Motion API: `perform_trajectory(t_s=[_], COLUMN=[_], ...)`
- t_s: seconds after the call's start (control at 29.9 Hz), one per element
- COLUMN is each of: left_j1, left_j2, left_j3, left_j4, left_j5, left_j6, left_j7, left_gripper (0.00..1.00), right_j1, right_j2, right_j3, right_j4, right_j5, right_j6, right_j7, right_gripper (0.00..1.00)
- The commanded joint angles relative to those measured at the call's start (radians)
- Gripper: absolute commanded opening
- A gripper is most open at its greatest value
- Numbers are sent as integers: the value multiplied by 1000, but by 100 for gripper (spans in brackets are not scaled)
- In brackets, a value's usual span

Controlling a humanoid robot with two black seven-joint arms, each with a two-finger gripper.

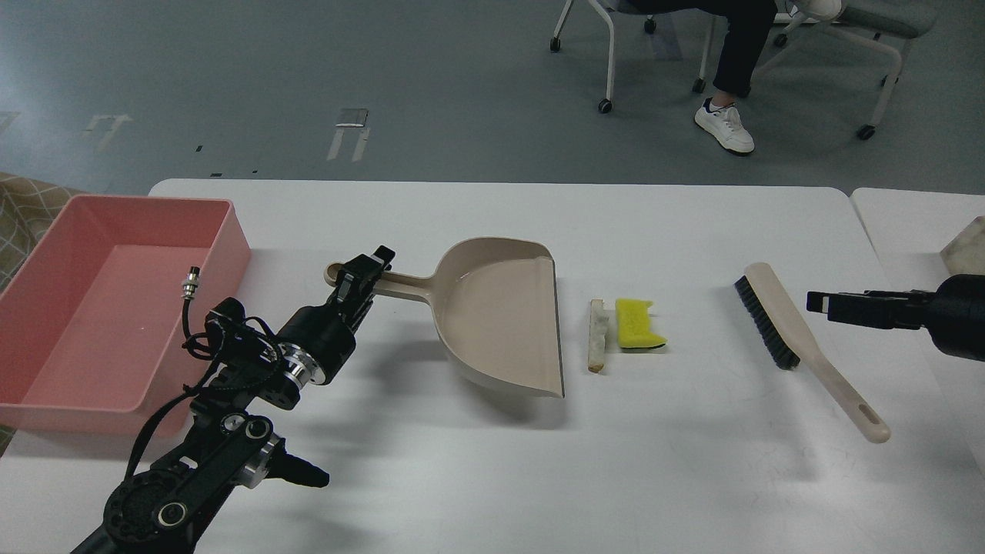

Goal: Sweep and dump garbage into bin
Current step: 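Move the right gripper to the wooden brush handle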

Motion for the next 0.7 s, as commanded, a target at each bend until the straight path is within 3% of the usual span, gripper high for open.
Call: perform_trajectory(t_s=[0.0, 0.53, 0.67], left_j1=[0, 0, 0], left_j2=[-11, -25, -28], left_j3=[-1, -3, -3], left_j4=[4, 17, 17], left_j5=[7, 7, 7], left_j6=[6, 15, 15], left_j7=[-3, -6, -8], left_gripper=[0, 0, 0], right_j1=[-7, -45, -45], right_j2=[2, 29, 75], right_j3=[0, -5, -5], right_j4=[5, 6, 0], right_j5=[0, -40, -43], right_j6=[0, 5, 3], right_j7=[-59, -102, -183], right_gripper=[85, 88, 88])
